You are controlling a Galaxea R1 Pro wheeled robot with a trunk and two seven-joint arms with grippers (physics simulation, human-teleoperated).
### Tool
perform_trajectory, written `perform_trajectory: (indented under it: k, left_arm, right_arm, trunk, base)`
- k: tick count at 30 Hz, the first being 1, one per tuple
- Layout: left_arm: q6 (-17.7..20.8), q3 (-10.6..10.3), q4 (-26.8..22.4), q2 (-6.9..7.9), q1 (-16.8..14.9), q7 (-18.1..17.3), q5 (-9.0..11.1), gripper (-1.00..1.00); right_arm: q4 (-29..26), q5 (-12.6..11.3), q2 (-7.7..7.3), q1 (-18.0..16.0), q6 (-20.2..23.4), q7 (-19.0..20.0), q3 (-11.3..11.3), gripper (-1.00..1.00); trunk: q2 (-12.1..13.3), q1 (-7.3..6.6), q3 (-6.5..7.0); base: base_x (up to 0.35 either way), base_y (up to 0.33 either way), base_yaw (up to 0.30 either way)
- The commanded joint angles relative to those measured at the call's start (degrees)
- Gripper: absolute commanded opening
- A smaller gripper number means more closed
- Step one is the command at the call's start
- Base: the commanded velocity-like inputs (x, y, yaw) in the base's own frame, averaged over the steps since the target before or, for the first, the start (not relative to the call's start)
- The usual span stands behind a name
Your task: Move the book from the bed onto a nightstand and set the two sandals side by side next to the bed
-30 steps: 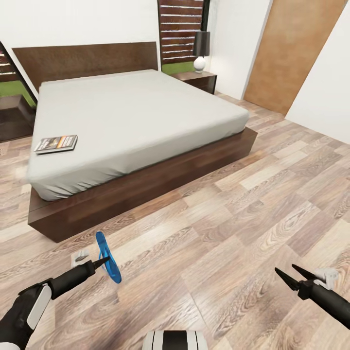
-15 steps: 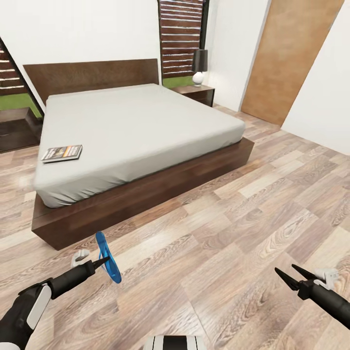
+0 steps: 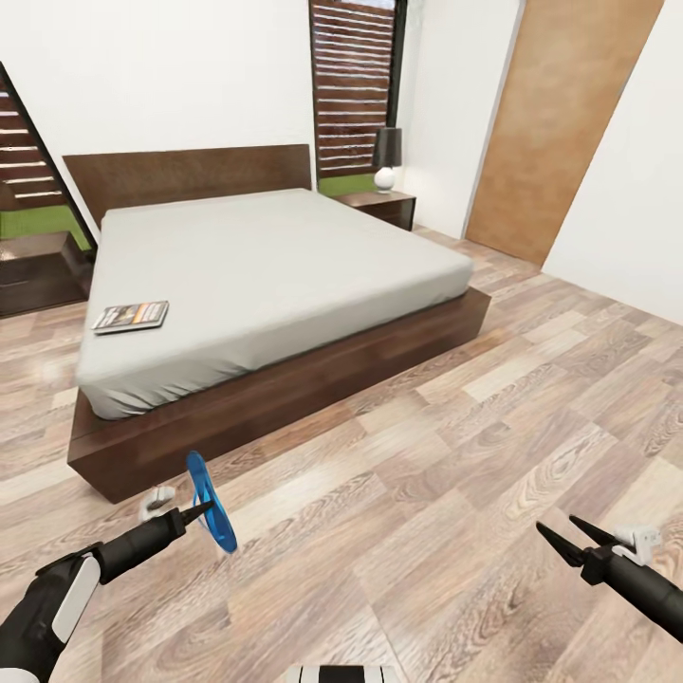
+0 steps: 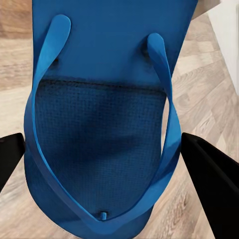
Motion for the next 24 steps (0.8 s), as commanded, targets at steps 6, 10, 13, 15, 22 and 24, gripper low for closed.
perform_trajectory:
  k: [6,10,13,15,22,24]
  left_arm:
    - [0.4,0.0,0.0,0.0,0.0,-0.1,0.2,-1.0]
    - [0.4,0.0,0.0,0.0,0.0,-0.1,0.2,-1.0]
    - [0.4,0.0,0.0,0.0,0.0,-0.1,0.2,-1.0]
    - [0.4,0.0,0.0,0.0,0.0,-0.1,0.2,-1.0]
    - [0.4,0.0,0.1,0.0,0.0,-0.1,0.2,-1.0]
    - [0.4,0.0,0.1,-0.04,0.0,-0.1,0.2,-1.0]
  right_arm:
    - [0.0,-0.5,-0.03,0.0,0.6,0.2,0.0,1.0]
    - [0.0,-0.5,-0.01,0.0,0.6,0.2,-0.1,1.0]
    - [0.0,-0.5,-0.04,0.0,0.6,0.2,0.0,1.0]
    - [0.0,-0.5,-0.05,0.0,0.6,0.2,0.0,1.0]
    - [0.0,-0.5,-0.02,0.0,0.6,0.2,0.0,1.0]
    - [0.0,-0.5,-0.02,0.0,0.6,0.2,0.0,1.0]
  trunk:
    - [0.1,-0.16,1.29]
    - [0.1,-0.27,2.18]
    - [0.2,-0.34,2.84]
    - [0.2,-0.39,3.29]
    - [0.3,-0.58,4.84]
    - [0.3,-0.63,5.28]
  base:
    - [0.0,0.0,0.0]
    - [0.0,0.0,0.0]
    - [0.0,0.0,0.0]
    - [0.0,0.0,0.0]
    - [0.0,0.0,0.0]
    - [0.0,0.0,0.0]
